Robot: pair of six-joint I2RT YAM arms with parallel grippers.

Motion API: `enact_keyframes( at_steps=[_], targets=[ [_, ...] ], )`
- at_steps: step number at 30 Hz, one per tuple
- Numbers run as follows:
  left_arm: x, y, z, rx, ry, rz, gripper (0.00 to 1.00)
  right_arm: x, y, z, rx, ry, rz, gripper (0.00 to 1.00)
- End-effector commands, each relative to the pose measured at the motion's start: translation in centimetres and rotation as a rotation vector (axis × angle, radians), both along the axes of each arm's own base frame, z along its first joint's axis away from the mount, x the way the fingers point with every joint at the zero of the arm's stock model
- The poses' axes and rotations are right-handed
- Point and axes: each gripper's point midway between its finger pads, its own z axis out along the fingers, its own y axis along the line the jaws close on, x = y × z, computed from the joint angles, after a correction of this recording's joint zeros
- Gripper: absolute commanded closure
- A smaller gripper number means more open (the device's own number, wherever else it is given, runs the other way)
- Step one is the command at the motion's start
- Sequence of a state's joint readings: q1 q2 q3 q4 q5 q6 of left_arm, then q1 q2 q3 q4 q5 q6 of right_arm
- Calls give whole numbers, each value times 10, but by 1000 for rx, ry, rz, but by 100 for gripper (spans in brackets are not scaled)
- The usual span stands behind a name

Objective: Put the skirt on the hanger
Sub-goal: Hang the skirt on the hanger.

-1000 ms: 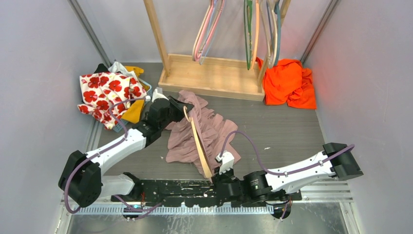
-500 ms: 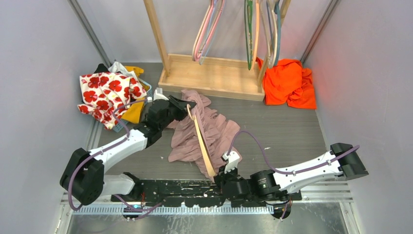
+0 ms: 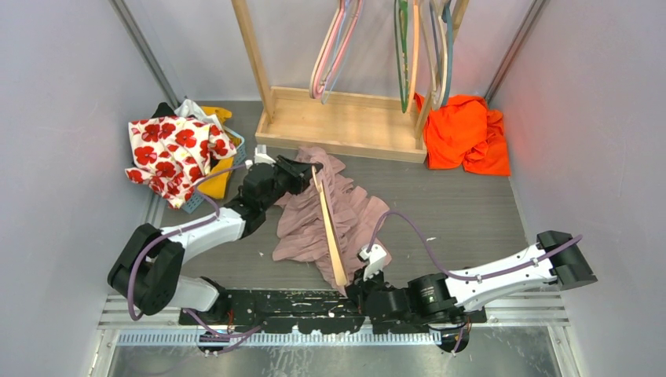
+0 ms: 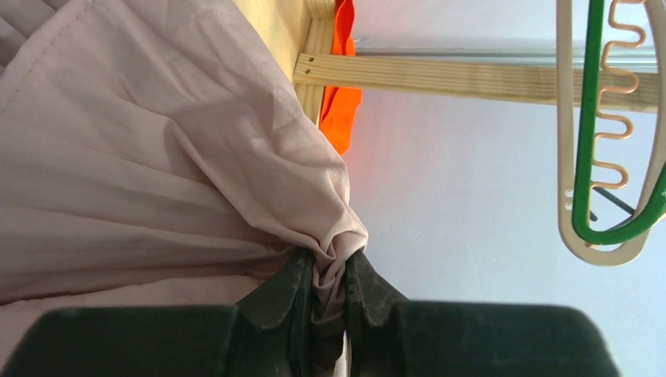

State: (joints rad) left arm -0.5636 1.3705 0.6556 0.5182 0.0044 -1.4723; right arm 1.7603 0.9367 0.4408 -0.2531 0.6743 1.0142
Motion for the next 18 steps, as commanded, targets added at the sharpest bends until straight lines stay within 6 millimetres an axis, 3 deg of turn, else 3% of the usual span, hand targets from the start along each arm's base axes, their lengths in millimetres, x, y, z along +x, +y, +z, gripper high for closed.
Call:
enact_keyframes(
  at_steps=[1, 9, 14, 18],
  targets=[
    [39, 67, 128, -262, -360, 291, 100, -52, -14, -19, -39, 178, 215, 99],
    [41, 88, 125, -245, -392, 370, 100, -45, -19, -7, 16, 171, 181, 99],
    [42, 98, 126, -163, -435, 438, 100, -58, -7, -7, -31, 175, 233, 99],
    [31, 112, 140, -170, -496, 508, 100, -66, 2, -8, -84, 181, 268, 99]
  ],
)
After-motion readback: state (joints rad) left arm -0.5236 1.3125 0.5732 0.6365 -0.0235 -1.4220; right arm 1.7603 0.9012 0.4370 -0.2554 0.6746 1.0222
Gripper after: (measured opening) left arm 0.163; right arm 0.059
